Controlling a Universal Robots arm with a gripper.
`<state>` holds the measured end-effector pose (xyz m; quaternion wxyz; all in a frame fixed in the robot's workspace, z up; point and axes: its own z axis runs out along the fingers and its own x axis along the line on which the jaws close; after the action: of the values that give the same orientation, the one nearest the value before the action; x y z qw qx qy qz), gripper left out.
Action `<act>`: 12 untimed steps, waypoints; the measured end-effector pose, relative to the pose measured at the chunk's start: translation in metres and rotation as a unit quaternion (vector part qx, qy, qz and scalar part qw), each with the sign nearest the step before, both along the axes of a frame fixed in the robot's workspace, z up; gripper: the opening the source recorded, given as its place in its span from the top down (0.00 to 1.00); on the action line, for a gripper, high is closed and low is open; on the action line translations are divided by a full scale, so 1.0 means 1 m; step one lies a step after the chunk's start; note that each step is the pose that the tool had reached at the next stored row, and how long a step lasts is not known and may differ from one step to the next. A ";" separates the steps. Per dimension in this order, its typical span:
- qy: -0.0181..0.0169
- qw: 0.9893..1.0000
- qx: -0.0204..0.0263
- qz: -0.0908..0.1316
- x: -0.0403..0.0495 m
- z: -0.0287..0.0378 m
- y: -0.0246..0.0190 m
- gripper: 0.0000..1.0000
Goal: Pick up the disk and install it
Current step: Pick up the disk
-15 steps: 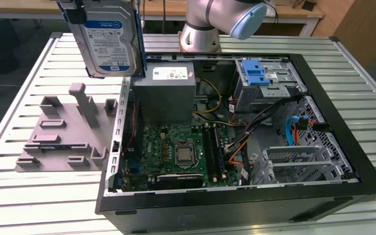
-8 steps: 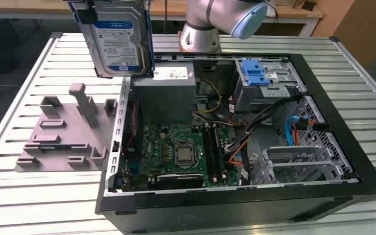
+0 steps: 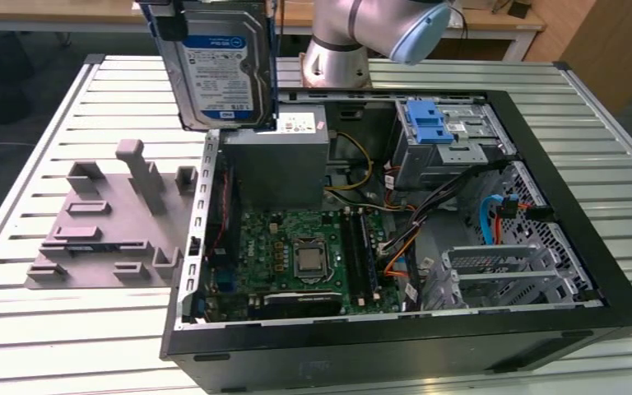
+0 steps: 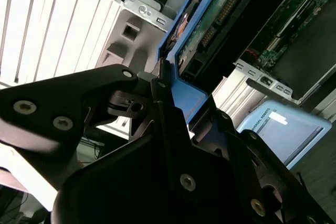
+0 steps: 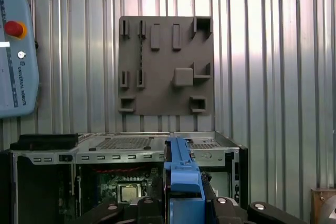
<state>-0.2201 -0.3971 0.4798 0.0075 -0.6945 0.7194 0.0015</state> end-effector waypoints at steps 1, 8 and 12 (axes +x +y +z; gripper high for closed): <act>0.000 1.000 0.000 0.000 0.0042 -0.0001 0.0000 0.64; 0.000 1.000 0.000 0.000 0.0333 -0.0001 -0.0001 0.64; 0.000 1.000 0.000 0.000 0.0509 -0.0002 -0.0002 0.64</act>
<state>-0.1692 -0.3973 0.4796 0.0075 -0.6945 0.7195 0.0015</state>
